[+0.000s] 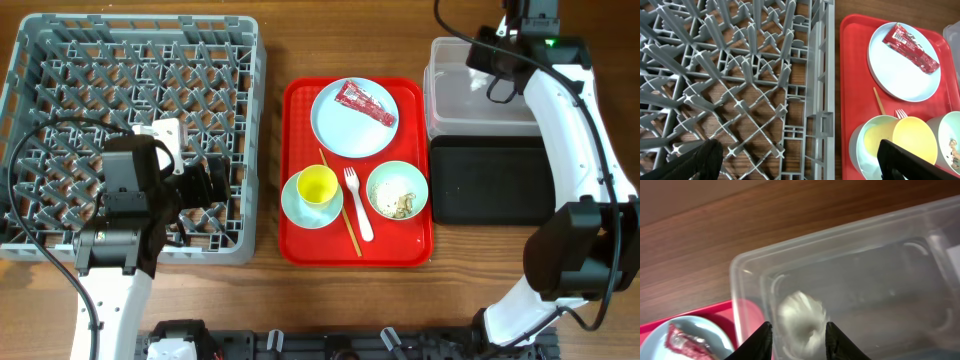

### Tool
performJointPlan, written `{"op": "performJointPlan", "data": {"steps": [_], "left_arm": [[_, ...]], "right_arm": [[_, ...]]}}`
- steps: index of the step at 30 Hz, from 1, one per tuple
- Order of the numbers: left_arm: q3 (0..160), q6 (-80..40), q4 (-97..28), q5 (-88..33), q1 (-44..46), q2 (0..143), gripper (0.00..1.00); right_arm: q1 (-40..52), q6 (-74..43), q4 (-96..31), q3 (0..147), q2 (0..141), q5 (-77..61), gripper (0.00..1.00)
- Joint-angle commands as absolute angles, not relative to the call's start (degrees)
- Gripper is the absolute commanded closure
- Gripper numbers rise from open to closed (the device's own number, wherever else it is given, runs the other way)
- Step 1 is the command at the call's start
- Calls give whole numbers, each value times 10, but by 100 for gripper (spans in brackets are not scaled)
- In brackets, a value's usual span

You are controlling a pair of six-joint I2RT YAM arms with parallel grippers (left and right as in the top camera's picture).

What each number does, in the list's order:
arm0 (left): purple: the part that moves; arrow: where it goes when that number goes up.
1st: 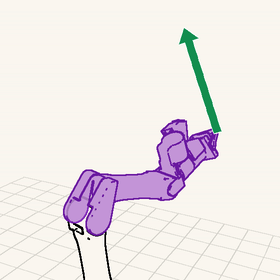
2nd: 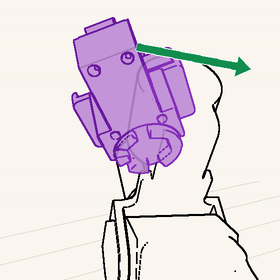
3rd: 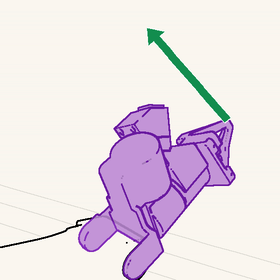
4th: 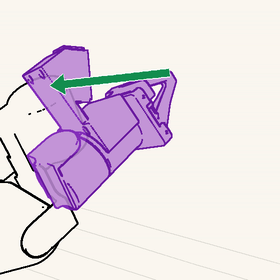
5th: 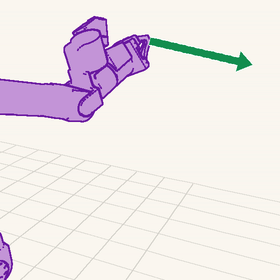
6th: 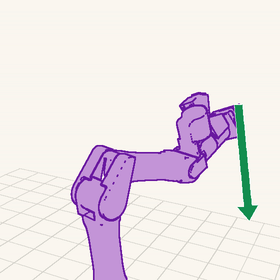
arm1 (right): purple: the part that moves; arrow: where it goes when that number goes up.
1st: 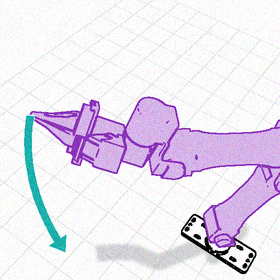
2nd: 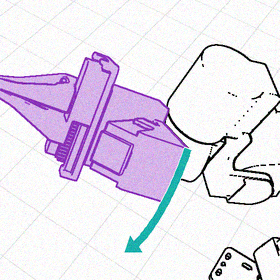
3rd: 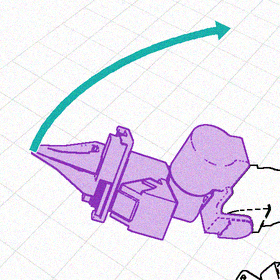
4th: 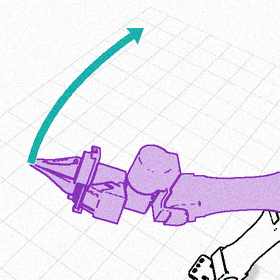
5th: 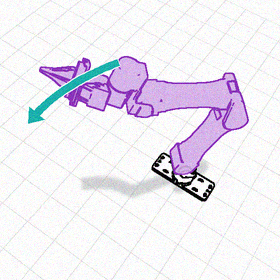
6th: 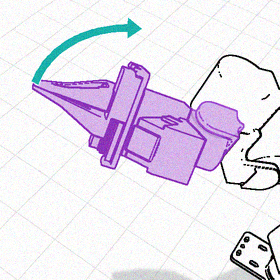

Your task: Sort waste into correct bins and load items into the dishwasher rack

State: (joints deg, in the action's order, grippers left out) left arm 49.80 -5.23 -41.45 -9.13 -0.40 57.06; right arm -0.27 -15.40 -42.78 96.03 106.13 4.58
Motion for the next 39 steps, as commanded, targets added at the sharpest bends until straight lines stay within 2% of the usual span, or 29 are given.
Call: {"op": "performJointPlan", "data": {"steps": [1, 7, 11, 16, 19, 28, 39], "left_arm": [[512, -56, -414, -100, -6, 570, 0], [512, -56, -414, -100, -6, 570, 0], [512, -56, -415, -100, -6, 570, 0], [512, -56, -415, -100, -6, 570, 0], [512, -56, -415, -100, -6, 570, 0], [512, -56, -415, -100, -6, 570, 0], [512, -56, -415, -100, -6, 571, 0]], "right_arm": [[1, -147, -420, 959, 1063, -3, 65], [31, -138, -408, 959, 1047, -140, 57], [83, -87, -401, 959, 1058, -135, 51], [137, -36, -399, 959, 1095, -87, 35], [161, 2, -394, 959, 1129, -85, 34], [175, 0, -384, 959, 1232, -61, 34], [176, -17, -389, 959, 1291, -70, 34]]}}
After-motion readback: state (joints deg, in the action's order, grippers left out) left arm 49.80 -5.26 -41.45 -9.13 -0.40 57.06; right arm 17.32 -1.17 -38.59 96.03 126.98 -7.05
